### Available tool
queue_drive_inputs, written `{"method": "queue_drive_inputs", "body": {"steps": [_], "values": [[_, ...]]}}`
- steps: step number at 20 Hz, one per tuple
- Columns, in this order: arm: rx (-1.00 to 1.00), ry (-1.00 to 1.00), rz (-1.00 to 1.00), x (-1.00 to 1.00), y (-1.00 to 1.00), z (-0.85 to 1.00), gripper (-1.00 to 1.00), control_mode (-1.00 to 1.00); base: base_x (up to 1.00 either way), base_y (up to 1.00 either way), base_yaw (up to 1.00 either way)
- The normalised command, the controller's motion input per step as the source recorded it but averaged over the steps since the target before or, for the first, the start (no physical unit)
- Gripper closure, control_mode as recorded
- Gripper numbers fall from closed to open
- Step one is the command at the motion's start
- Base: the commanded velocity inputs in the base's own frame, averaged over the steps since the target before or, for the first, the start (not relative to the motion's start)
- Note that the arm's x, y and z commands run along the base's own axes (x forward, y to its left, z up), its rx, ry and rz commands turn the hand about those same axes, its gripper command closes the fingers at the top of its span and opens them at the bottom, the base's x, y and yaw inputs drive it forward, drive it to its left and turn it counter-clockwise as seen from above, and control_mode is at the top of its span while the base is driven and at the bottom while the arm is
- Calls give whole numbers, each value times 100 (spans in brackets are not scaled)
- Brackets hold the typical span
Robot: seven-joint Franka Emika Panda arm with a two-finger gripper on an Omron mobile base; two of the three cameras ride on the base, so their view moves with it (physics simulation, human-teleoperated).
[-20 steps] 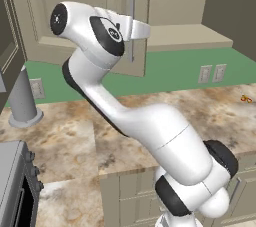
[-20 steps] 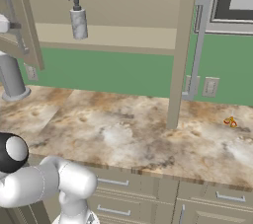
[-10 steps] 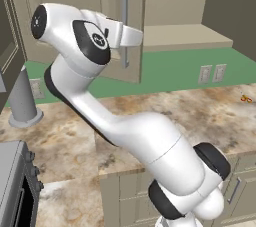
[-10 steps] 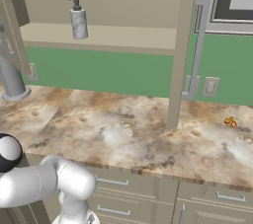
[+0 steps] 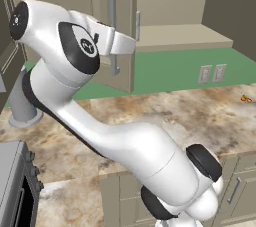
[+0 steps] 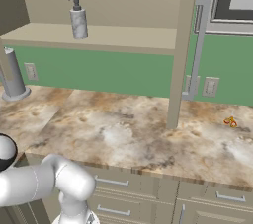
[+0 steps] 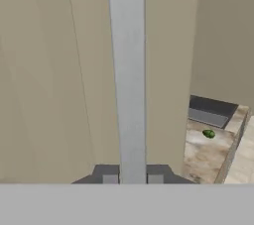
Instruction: Open the cabinet. Pick the soap dispenser and place it next to the sink. Then close the cabinet.
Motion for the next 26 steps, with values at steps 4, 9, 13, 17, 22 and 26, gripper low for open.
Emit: {"method": "queue_drive_inputs", "body": {"steps": [4,9,13,17,22,26], "values": [[10,0,5,-20,15,-10,-100,-100,0,0,0],[13,0,0,-48,-20,-6,-100,-100,0,0,0],[23,0,6,-62,-47,-1,-100,-100,0,0,0],[36,0,16,-45,-65,-8,-100,-100,0,0,0],[35,-14,29,-34,-65,-15,-100,-100,0,0,0],[27,-21,25,-13,-69,-29,-100,-100,0,0,0]]}}
